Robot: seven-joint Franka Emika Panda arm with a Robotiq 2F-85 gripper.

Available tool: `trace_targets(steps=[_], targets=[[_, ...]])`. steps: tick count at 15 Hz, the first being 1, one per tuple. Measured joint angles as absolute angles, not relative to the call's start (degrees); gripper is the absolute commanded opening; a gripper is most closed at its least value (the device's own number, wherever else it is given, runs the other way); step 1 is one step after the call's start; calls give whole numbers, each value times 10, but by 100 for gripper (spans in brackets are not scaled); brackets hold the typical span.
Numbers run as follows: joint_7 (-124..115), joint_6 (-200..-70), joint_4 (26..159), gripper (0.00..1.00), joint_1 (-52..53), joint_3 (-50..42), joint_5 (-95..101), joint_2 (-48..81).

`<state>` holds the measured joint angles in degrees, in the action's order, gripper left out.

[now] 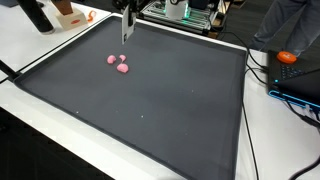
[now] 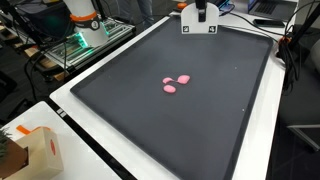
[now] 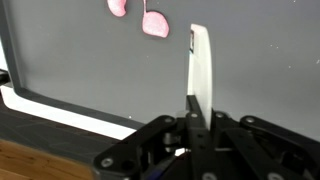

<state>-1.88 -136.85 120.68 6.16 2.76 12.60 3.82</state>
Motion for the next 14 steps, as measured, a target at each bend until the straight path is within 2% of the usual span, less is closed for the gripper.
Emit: trace_targets(steps=[14], targets=[[52,-1395,1209,1,14,21,72,160]])
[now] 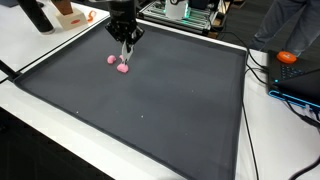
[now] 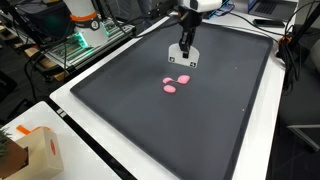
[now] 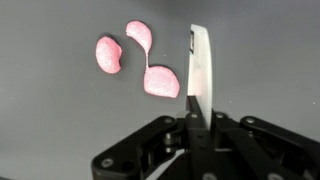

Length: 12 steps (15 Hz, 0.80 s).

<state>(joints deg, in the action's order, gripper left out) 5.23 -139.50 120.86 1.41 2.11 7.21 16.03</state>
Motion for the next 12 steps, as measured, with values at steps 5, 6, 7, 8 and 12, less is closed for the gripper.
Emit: trace_targets(steps=[5,6,7,8,12], targets=[[61,-1427,1213,1,6,19,72,182],[62,-1431,1214,1,5,18,72,184],[62,-1434,1214,1,4,17,72,185],[62,-1436,1214,1,3,17,72,186],[62,-1439,1211,1,2,13,72,192]])
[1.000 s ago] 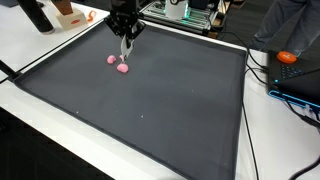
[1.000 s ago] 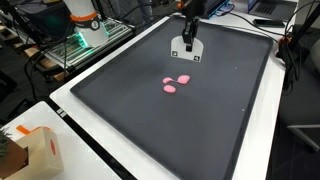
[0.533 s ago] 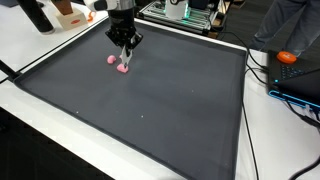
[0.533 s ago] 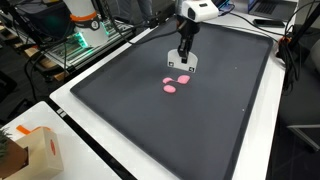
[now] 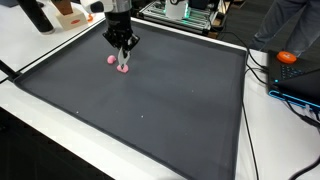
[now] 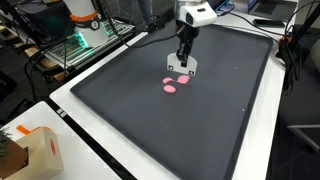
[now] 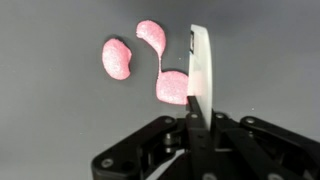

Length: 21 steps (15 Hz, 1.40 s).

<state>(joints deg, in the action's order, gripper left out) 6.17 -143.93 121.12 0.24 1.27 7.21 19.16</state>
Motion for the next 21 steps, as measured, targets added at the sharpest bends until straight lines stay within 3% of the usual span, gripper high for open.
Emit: trace_targets(steps=[21], targets=[[113,-1512,1182,1,-7,23,50,242]])
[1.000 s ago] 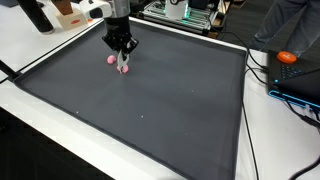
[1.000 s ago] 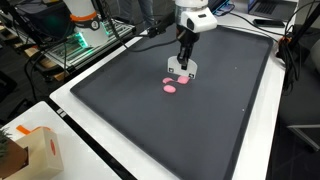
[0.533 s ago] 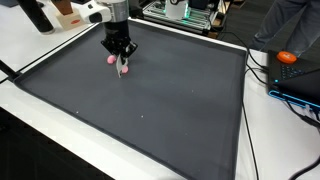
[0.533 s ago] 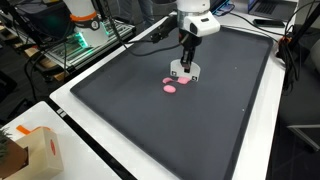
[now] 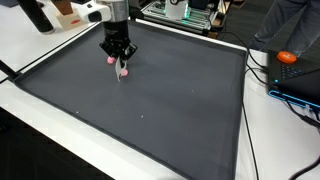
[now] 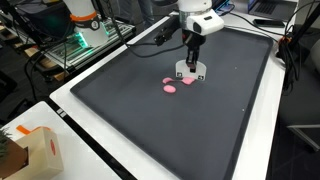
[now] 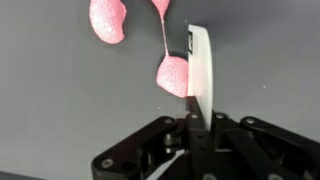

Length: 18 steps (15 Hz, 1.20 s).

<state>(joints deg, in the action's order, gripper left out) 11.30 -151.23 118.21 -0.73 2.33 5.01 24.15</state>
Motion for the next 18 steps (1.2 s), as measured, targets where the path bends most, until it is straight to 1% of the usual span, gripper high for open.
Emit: trace_targets(steps=[5,10,18], targets=[[116,-1513,1163,1,-7,29,49,254],[115,-1476,1138,1,-9,27,45,265],[178,-1461,1149,1,-58,54,-39,258]])
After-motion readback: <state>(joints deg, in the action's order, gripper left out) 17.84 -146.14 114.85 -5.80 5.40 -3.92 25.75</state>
